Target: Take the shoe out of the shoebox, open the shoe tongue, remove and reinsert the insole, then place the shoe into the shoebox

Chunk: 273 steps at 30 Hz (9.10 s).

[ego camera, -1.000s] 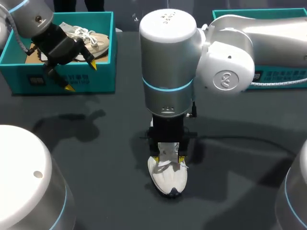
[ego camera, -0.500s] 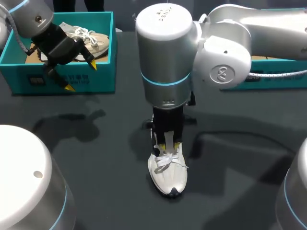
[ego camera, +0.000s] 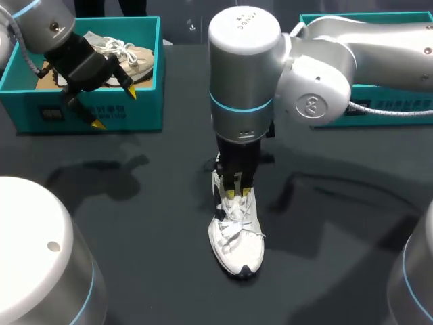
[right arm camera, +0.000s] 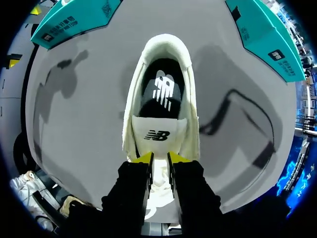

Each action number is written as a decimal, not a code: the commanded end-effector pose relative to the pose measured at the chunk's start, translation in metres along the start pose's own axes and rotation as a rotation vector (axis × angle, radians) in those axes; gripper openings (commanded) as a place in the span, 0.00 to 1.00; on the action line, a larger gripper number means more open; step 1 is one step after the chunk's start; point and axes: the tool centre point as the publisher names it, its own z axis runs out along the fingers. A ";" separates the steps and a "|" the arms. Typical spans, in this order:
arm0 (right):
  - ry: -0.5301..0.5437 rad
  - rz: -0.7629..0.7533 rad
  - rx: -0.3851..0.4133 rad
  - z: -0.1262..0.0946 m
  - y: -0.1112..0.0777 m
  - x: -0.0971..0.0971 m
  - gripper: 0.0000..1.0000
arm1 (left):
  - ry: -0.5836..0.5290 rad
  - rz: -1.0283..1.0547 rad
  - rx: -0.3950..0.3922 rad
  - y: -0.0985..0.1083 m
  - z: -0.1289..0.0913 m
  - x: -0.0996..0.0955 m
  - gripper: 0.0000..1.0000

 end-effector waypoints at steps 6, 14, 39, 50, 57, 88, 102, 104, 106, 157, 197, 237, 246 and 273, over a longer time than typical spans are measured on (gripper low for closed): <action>-0.044 -0.020 -0.022 -0.019 0.003 0.007 0.18 | 0.001 0.001 -0.001 0.000 0.000 0.001 1.00; -0.050 -0.065 -0.022 -0.006 0.023 0.003 0.20 | 0.001 0.001 -0.001 0.000 0.000 0.001 1.00; -0.276 -0.658 -0.113 -0.085 0.031 -0.009 0.55 | 0.001 0.001 -0.001 0.000 0.000 0.001 1.00; -0.169 -1.247 -0.253 -0.096 0.035 -0.021 1.00 | 0.001 0.001 -0.001 0.000 0.000 0.001 1.00; -0.180 -1.272 -0.250 -0.093 0.039 -0.019 1.00 | 0.001 0.001 -0.001 0.000 0.000 0.001 1.00; -0.257 -1.492 -0.198 -0.039 0.117 -0.008 0.93 | 0.001 0.001 -0.001 0.000 0.000 0.001 1.00; -0.219 -1.507 -0.166 -0.003 0.136 -0.016 0.74 | 0.001 0.001 -0.001 0.000 0.000 0.001 1.00; -0.208 -1.507 -0.158 0.002 0.138 -0.016 0.73 | 0.001 0.001 -0.001 0.000 0.000 0.001 1.00; -0.200 -1.503 -0.151 0.007 0.138 -0.017 0.70 | 0.001 0.001 -0.001 0.000 0.000 0.001 1.00; -0.296 -1.456 -0.089 -0.101 0.152 -0.046 0.00 | 0.001 0.001 -0.001 0.000 0.000 0.001 1.00; -0.487 -1.388 -0.063 -0.234 0.280 -0.215 0.00 | 0.001 0.001 -0.001 0.000 0.000 0.001 1.00; -0.526 -1.291 -0.060 -0.241 0.384 -0.425 0.00 | 0.001 0.001 -0.001 0.000 0.000 0.001 1.00; -0.517 -0.988 -0.087 -0.234 0.369 -0.461 0.00 | 0.001 0.001 -0.001 0.000 0.000 0.001 1.00; -0.478 -0.265 -0.127 -0.216 0.313 -0.519 0.00 | 0.001 0.001 -0.001 0.000 0.000 0.001 1.00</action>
